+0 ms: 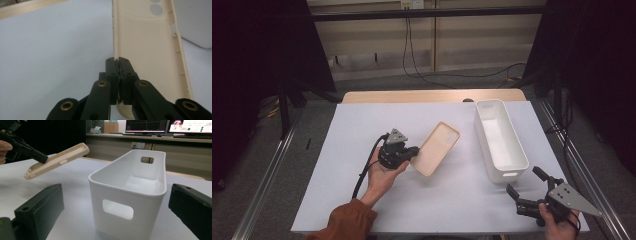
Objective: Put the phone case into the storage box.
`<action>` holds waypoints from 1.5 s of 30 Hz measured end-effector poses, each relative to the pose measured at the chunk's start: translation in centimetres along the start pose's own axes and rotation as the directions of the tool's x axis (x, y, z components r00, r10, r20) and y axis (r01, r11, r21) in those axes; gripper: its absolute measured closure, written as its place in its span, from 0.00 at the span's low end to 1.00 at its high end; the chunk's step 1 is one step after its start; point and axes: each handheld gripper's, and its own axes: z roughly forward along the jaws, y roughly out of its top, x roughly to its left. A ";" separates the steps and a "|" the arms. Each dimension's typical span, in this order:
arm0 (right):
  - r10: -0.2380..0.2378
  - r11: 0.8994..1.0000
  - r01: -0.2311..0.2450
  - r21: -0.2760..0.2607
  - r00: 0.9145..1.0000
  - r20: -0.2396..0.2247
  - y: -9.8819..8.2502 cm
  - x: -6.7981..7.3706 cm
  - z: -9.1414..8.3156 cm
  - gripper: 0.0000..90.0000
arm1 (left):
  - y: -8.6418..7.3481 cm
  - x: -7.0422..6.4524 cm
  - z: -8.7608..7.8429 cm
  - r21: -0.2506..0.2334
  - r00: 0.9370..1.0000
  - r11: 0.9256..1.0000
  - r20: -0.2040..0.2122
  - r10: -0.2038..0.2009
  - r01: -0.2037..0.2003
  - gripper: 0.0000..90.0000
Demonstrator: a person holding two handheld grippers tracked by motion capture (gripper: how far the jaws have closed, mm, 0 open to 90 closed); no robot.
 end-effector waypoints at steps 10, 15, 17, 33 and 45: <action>0.000 1.000 0.000 -0.001 1.000 0.002 0.0 0.0 0.0 0.00 | -0.1 -0.4 -2.1 -0.101 1.000 0.995 0.000 0.008 -0.008 0.97; 0.002 1.000 -0.002 0.000 1.000 0.004 0.0 0.0 0.0 0.00 | -0.4 -0.2 -3.5 -0.143 1.000 0.990 0.008 -0.014 0.015 0.97; 0.001 1.000 -0.001 0.000 1.000 0.004 0.0 0.0 0.0 0.00 | -0.5 -0.1 -4.0 -0.158 1.000 0.987 0.000 -0.015 0.015 0.97; 0.037 0.999 -0.037 -0.017 0.999 0.011 0.0 0.0 -0.1 0.00 | -2.1 0.1 -7.3 -0.224 1.000 0.975 -0.028 -0.007 0.001 0.97; 0.054 0.998 -0.054 -0.020 0.999 -0.006 0.9 0.6 0.0 0.00 | -4.2 0.0 -7.6 -0.248 0.999 0.968 -0.020 -0.030 0.024 0.97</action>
